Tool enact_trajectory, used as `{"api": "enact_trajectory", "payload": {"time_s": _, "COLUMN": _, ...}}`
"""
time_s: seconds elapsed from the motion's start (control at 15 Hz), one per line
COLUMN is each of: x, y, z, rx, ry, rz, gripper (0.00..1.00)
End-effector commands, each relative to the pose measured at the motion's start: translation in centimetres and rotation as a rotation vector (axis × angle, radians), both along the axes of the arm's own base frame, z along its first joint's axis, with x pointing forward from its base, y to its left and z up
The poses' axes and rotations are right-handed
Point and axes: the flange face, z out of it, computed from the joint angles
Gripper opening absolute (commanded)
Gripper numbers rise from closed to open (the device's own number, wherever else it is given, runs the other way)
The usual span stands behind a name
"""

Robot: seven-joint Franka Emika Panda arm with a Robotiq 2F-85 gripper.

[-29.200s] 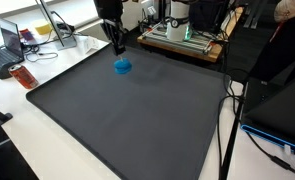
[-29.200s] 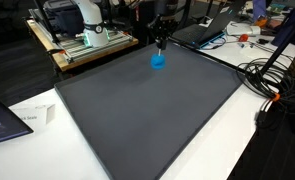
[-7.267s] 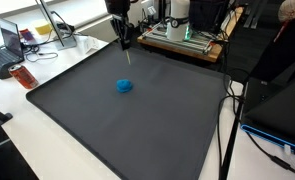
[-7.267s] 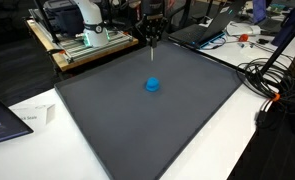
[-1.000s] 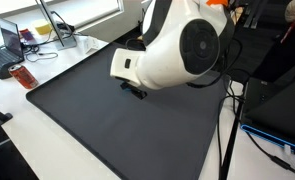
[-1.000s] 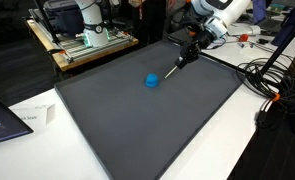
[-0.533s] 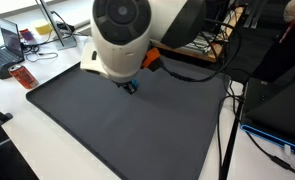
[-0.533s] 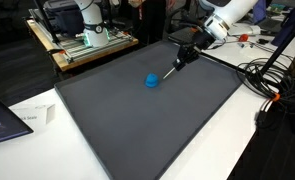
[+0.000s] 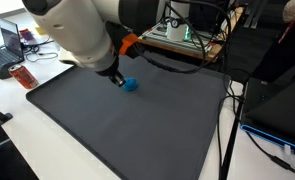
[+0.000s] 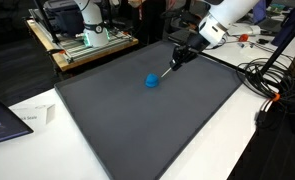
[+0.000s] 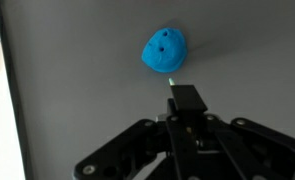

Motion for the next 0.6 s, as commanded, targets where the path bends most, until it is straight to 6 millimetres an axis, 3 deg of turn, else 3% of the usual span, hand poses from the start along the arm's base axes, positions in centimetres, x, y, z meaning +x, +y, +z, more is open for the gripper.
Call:
{"api": "enact_trajectory", "payload": {"time_s": 0.0, "x": 0.4, "y": -2.5, "z": 1.9, "rx": 0.119, "ry": 0.008, "rz": -0.032, "gripper": 0.03}}
{"api": "enact_trajectory", "payload": {"time_s": 0.53, "x": 0.4, "y": -9.6, "z": 3.7, "rx": 0.321, "ry": -0.009, "rz": -0.097, "gripper": 0.03}}
